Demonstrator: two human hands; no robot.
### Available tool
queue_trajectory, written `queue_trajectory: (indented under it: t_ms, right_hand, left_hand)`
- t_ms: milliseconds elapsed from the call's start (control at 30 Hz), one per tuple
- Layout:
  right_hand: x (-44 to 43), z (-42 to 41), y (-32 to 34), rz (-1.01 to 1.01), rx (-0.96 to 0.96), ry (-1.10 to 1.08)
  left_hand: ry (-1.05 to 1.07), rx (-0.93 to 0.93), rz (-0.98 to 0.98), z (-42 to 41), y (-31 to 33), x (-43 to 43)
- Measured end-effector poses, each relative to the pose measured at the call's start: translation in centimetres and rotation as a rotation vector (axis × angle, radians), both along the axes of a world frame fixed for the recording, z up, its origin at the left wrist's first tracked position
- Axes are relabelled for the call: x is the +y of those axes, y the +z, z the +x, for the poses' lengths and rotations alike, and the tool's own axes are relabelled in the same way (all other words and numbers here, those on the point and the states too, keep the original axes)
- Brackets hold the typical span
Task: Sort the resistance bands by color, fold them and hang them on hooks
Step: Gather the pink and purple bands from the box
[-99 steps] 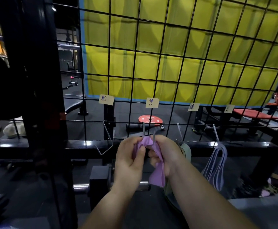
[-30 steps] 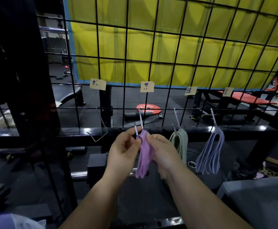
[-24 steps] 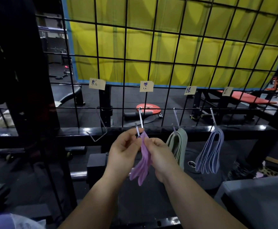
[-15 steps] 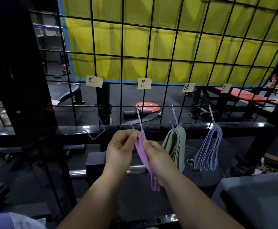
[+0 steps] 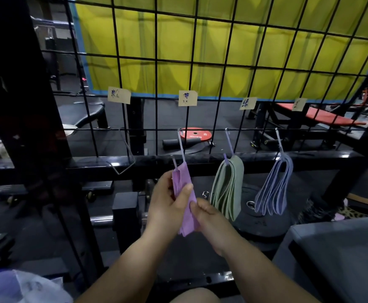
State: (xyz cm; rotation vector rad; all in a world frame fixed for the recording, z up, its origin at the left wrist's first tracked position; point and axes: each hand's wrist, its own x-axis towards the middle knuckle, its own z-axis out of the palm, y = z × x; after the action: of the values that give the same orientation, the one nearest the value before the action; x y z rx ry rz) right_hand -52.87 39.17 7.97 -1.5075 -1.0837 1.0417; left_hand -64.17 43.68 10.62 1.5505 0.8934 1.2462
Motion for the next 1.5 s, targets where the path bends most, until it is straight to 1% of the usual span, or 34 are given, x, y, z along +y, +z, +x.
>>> queue_trajectory:
  t_ms: [100,167,333,433,533,633,733,933,1133,1233,1367,1500]
  right_hand:
    - [-0.3,0.1,-0.8,-0.015,-0.011,0.05]
    - [-0.5,0.1,-1.3,-0.019,-0.017,0.073]
    - [-1.1,0.0,-2.0,-0.014,-0.085,0.11]
    - [-1.3,0.0,-2.2,0.007,-0.15,0.104]
    - [-1.2,0.0,-2.4,0.016,-0.227,0.102]
    - [-0.9,0.0,-2.5,0.02,-0.308,0.096]
    - [-0.6,0.1,-2.7,0.018,-0.348,0.09]
    - [-0.9,0.3,-3.3,0.024,-0.296,0.102]
    - [-1.5,0.5,-4.1,0.015,-0.305,0.084]
    - [-1.6,0.4,-3.9,0.013,-0.345,0.073]
    - [-1.7,0.3,-4.0,0.006,-0.349,0.059]
    - [-2.0,0.0,-3.8,0.017,-0.341,0.052]
  left_hand:
    - [0.058,0.173,0.057,0.3,-2.2,-0.3]
    - [0.081,0.235,0.067,0.5,-3.3,-0.6]
    - [0.08,0.266,0.067,0.6,-5.0,-1.4]
    - [0.128,0.307,0.096,0.9,-6.3,-1.4]
    - [0.153,0.308,0.113,1.0,-7.2,-1.1]
    - [0.141,0.324,0.123,0.9,-7.3,-1.0]
    - [0.105,0.338,0.114,0.6,-7.0,-1.2]
    - [0.084,0.375,0.125,0.0,-8.0,-1.6]
    - [0.088,0.486,0.05,-0.1,-9.4,-1.9]
    - [0.082,0.487,0.036,-0.1,-9.0,-2.4]
    - [0.082,0.487,0.033,-0.1,-8.7,-2.6]
    - [0.088,0.447,0.037,-0.3,-8.8,-2.9]
